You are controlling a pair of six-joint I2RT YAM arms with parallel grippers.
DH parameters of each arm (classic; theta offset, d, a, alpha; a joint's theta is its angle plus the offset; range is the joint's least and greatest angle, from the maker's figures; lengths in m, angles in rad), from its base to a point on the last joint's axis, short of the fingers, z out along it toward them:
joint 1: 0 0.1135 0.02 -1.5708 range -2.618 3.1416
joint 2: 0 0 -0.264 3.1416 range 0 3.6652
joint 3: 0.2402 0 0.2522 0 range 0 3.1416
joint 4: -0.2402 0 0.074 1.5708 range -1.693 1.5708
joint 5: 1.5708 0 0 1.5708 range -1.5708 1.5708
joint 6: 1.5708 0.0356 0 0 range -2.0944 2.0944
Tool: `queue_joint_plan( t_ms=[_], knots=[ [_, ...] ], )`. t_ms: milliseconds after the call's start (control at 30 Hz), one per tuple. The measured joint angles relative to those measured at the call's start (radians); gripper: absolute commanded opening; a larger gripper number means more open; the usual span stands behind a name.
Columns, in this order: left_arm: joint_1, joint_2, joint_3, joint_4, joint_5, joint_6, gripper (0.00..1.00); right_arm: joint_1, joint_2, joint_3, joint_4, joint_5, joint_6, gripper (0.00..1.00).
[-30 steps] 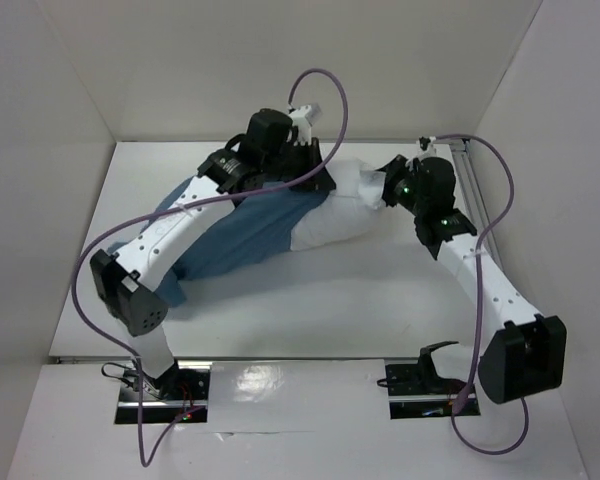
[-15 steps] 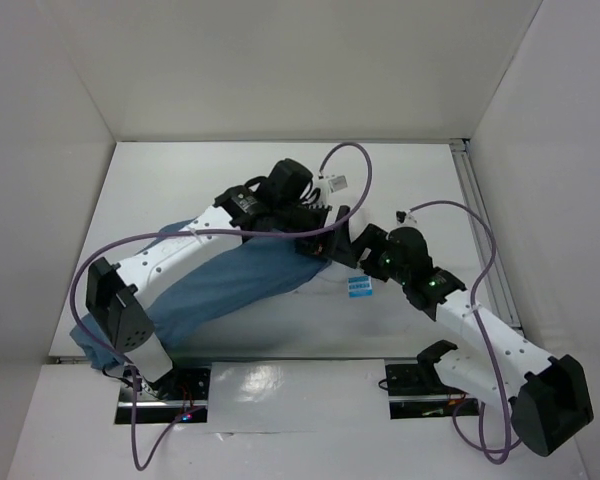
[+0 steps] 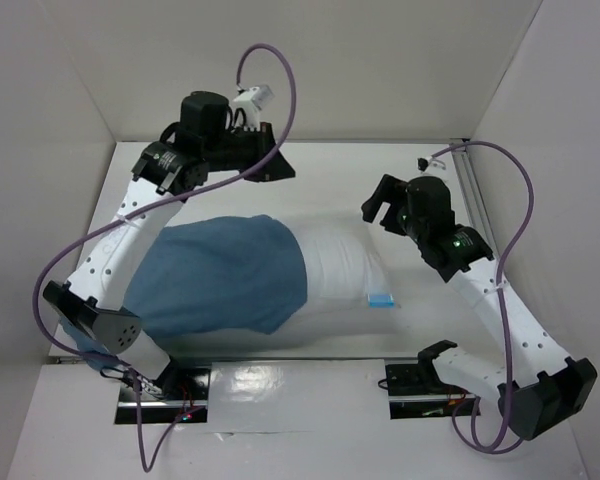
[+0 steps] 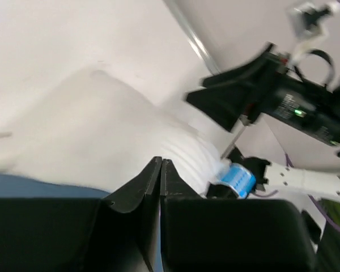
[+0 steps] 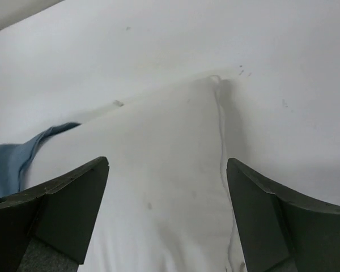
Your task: Put the pillow into the pillowcase
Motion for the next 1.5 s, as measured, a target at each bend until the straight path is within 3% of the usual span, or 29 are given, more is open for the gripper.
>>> queue_joint_plan(
  t_ms=[67,167,367,533,667,700,733,767,833,867,933,1000,1267,1500],
  knots=[
    [0.059,-0.007,-0.026,0.002,0.001,0.004,0.58,-0.017,0.003,0.002,-0.025,0.003,-0.029,0.92],
    [0.118,-0.008,-0.063,-0.008,-0.006,0.003,0.88,-0.029,0.01,-0.01,-0.045,0.001,-0.046,0.93],
    [0.166,-0.003,-0.072,-0.131,-0.232,0.0,0.89,-0.042,0.041,-0.041,-0.06,-0.077,-0.055,0.99],
    [0.188,0.021,-0.159,-0.205,-0.367,-0.001,0.91,-0.052,0.238,0.021,-0.052,-0.229,-0.085,0.99],
    [0.199,0.072,-0.324,-0.21,-0.311,0.002,0.68,-0.052,0.377,0.012,-0.025,-0.322,-0.074,0.99],
    [0.193,0.089,-0.359,-0.209,-0.285,0.002,0.29,-0.052,0.382,-0.004,-0.012,-0.341,-0.067,0.96],
    [0.183,0.113,-0.385,-0.209,-0.258,0.0,0.11,-0.055,0.382,-0.022,0.01,-0.359,-0.056,0.83],
    [0.17,0.137,-0.397,-0.209,-0.236,0.003,0.0,-0.058,0.38,-0.039,0.034,-0.382,-0.046,0.74],
    [0.143,0.187,-0.386,-0.207,-0.195,0.016,0.0,-0.063,0.382,-0.058,0.073,-0.417,-0.026,0.49],
    [0.137,0.207,-0.367,-0.21,-0.179,0.024,0.0,-0.064,0.384,-0.063,0.085,-0.428,-0.018,0.27],
    [0.13,0.239,-0.303,-0.219,-0.154,0.027,0.0,-0.065,0.385,-0.066,0.113,-0.447,-0.008,0.1],
    [0.131,0.268,-0.198,-0.231,-0.132,0.027,0.0,-0.065,0.385,-0.058,0.126,-0.461,0.003,0.0],
    [0.12,0.359,0.323,-0.333,-0.02,0.02,0.0,-0.072,0.381,0.071,0.193,-0.445,-0.009,0.0],
    [0.113,0.338,0.397,-0.228,0.066,-0.058,0.0,-0.01,0.288,0.117,0.344,-0.382,-0.041,0.0]
  ],
)
